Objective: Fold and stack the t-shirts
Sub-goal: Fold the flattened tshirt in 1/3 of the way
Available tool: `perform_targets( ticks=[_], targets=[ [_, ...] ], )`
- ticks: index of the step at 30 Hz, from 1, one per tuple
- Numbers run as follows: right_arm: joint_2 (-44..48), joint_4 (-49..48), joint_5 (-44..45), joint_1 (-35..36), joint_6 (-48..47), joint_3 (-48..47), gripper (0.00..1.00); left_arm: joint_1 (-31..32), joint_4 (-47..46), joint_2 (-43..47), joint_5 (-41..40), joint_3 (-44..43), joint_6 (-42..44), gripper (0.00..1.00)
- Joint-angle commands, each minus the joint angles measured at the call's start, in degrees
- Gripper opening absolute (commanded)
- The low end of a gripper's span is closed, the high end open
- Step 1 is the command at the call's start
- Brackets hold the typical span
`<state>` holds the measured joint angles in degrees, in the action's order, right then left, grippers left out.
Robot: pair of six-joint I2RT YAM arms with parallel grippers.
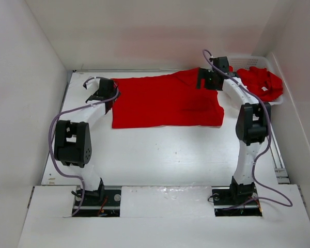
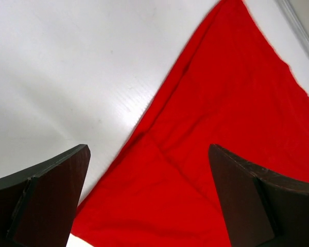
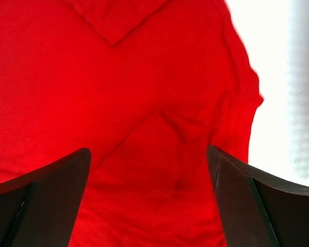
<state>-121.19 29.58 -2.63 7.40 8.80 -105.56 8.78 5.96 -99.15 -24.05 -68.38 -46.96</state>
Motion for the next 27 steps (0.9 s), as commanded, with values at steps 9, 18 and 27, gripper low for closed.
perform_targets(
  ticks=[9,18,27],
  targets=[
    [15.3,-13.1,-10.1,-0.5,1.0,24.7,1.00,5.8,-5.3,12.2,12.7,5.7,14.4,1.00],
    [9.7,-16.6,-13.2,-0.5,2.4,24.8,1.00,7.2,-8.9,15.0,18.9,12.7,13.1,1.00],
    [5.3,-16.6,-12.5,-2.3,2.5,22.8,1.00,7.2,-7.6,16.7,18.3,15.9,12.6,1.00]
  ],
)
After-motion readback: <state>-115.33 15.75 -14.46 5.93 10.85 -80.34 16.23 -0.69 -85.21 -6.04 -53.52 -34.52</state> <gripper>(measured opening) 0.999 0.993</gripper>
